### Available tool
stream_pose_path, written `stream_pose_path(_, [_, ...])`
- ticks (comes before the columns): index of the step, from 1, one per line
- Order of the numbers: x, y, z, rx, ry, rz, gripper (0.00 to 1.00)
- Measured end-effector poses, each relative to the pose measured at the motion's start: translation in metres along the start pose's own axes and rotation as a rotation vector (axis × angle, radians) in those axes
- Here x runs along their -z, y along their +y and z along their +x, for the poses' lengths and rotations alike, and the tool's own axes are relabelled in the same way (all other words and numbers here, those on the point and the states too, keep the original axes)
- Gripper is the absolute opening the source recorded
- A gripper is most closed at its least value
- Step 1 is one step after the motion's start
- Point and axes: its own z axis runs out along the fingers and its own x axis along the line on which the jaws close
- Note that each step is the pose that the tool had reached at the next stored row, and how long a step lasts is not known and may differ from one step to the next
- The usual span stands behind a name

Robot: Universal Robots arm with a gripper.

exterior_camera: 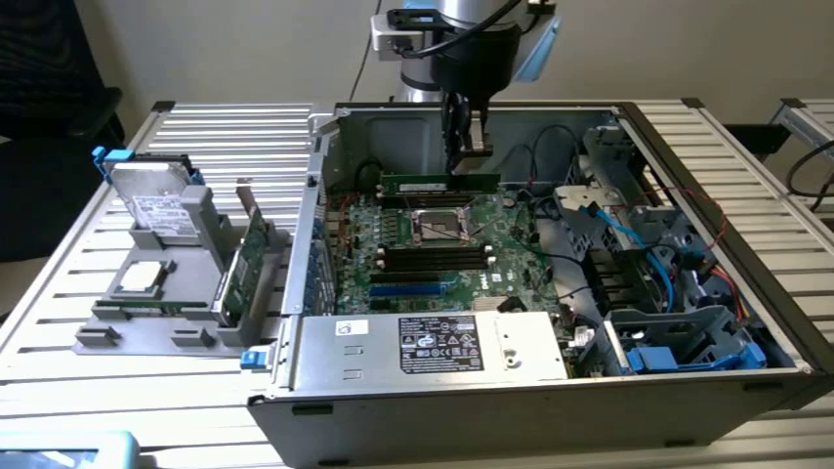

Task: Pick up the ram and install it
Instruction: 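Insert the ram into the slot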

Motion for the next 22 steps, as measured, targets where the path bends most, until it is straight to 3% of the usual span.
stream_pose_path(10, [-0.0183, -0.0008, -0.001, -0.002, 0.0000, -0.0001, 0.14])
stream_pose_path(15, [-0.0252, -0.0012, -0.006, -0.002, 0.0099, -0.0007, 0.14])
stream_pose_path(22, [-0.0348, -0.0019, -0.006, -0.002, 0.0113, -0.0019, 0.14])
